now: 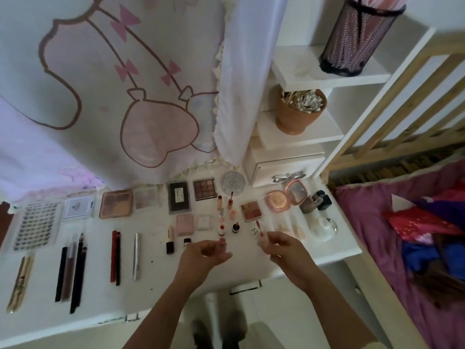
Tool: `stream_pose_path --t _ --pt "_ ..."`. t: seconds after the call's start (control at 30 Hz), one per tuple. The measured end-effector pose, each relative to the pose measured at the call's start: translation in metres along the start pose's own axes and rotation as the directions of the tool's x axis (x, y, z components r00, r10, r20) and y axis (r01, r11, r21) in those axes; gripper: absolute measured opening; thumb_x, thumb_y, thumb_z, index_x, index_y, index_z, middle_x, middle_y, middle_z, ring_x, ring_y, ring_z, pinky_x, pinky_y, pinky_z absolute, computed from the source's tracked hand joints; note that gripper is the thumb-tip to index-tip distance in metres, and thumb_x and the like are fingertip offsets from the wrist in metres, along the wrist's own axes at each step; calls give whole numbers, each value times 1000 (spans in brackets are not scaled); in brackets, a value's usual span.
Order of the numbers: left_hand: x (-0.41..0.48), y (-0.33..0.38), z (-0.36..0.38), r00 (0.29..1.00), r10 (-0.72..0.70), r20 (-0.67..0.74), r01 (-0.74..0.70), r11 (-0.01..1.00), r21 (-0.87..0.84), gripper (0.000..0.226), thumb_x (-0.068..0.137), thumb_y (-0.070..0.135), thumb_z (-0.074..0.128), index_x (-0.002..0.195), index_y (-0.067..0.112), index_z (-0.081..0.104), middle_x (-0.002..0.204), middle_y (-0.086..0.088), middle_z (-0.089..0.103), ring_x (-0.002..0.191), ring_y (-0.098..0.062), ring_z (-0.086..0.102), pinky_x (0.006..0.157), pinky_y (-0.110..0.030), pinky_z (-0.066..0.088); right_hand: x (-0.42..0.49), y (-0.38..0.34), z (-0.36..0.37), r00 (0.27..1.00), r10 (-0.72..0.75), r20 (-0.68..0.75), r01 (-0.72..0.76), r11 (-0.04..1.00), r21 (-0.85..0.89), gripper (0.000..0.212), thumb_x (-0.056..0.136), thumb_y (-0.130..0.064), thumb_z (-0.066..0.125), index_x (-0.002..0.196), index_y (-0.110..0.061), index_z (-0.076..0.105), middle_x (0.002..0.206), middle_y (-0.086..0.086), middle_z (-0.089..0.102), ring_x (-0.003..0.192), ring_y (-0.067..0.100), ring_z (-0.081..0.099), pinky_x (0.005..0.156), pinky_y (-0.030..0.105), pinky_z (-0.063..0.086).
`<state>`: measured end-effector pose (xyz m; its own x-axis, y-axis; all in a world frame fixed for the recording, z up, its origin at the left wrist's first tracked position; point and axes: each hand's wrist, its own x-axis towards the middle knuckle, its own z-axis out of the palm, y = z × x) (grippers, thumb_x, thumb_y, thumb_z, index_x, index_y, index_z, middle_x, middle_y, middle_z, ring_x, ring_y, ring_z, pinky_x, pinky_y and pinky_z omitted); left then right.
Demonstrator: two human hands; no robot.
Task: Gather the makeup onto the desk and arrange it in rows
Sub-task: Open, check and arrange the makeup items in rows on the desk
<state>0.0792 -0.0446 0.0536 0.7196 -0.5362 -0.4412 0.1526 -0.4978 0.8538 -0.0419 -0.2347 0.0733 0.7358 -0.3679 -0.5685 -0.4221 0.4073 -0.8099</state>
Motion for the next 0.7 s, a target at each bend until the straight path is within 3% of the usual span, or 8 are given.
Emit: stream_pose_path --t 0.1,0.2,0.33,0.4,0.5,0.7 --pt "8 -6 8 999 8 -31 -5 995 95 23 73 34 81 92 29 71 84 12 73 77 7 66 67 -5 45 4 1 0 998 -69 -12 66 984 -167 20 80 -18 77 99 -14 73 85 2 67 73 13 57 64 23 43" --pt "14 -10 16 996 33 -85 -17 985 174 19 73 31 82 88 29 69 81 14 71 74 6 65 70 -9 50 15 3 6 995 -102 -3 93 920 -381 25 75 -18 82 96 -13 69 85 0 74 75 14 68 59 19 46" --pt "24 -15 27 993 44 -109 -17 970 241 20 72 23 83 87 20 70 80 17 65 77 4 60 64 -5 46 40 9 13 986 -164 -19 123 805 -581 21 75 -30 82 84 -18 67 82 -2 73 78 14 70 71 30 57" --pt "29 -21 31 987 18 -158 23 968 250 24 70 26 84 90 18 71 85 15 64 83 0 61 66 -6 42 50 11 17 979 -201 19 162 724 -671 21 74 -33 81 84 -22 67 83 -6 71 78 8 67 73 26 54" --pt "31 -28 33 979 -14 -204 72 958 277 28 74 33 81 97 21 70 94 12 64 87 -4 60 73 -15 40 58 13 21 968 -249 34 194 652 -733 26 71 -32 84 91 -24 68 93 -7 58 80 2 54 68 9 38" --pt "36 -32 35 972 24 -234 63 932 356 32 79 40 74 107 27 69 101 12 64 87 -1 54 67 -5 30 69 16 20 957 -273 102 237 528 -815 22 80 -31 76 96 -18 67 75 -17 51 66 -1 49 63 4 36"
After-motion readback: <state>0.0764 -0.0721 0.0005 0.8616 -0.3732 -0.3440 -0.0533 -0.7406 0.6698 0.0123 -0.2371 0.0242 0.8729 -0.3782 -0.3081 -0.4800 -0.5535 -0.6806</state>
